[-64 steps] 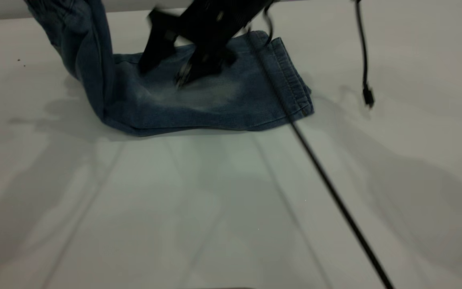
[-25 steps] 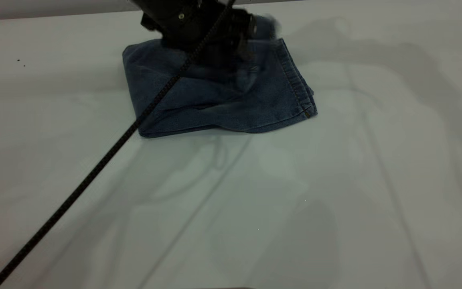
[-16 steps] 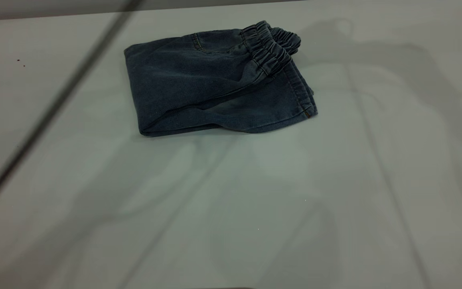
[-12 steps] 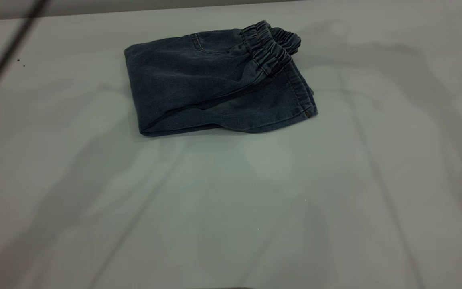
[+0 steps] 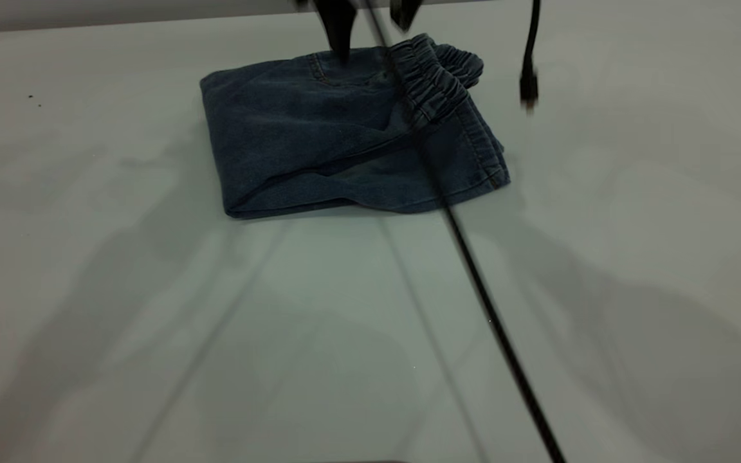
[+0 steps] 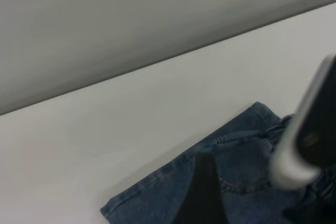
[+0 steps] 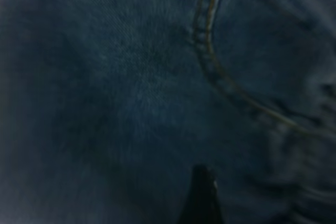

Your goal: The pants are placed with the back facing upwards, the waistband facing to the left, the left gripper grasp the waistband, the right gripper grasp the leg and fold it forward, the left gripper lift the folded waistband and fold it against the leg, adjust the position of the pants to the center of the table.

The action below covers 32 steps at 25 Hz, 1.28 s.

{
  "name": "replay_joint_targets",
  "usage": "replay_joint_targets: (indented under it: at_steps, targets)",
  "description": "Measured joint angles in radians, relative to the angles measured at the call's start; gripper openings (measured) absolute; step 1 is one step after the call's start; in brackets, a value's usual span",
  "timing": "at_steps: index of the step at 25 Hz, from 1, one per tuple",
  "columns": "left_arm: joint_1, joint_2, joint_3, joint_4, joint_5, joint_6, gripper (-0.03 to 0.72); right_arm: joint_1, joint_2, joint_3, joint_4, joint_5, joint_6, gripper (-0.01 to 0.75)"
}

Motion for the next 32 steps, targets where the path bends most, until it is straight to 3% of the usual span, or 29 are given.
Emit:
replay_joint_targets:
  at_steps: [4,11,20,32]
  targets:
    - [0.0,0.0,0.0,0.0,0.009,0.0,0.559,0.008,0.075,0.0,-0.021,-0.019,0.043,0.488]
    - [0.0,0.0,0.0,0.0,0.014,0.0,0.559,0.008,0.138,-0.009,-0.037,0.044,0.067,0.437]
    - [0.0,0.0,0.0,0.0,0.02,-0.001,0.559,0.007,0.14,-0.011,-0.002,0.075,0.193,0.428]
    - [0.0,0.0,0.0,0.0,0.041,-0.001,0.559,-0.064,0.13,-0.011,0.127,0.081,0.338,0.424]
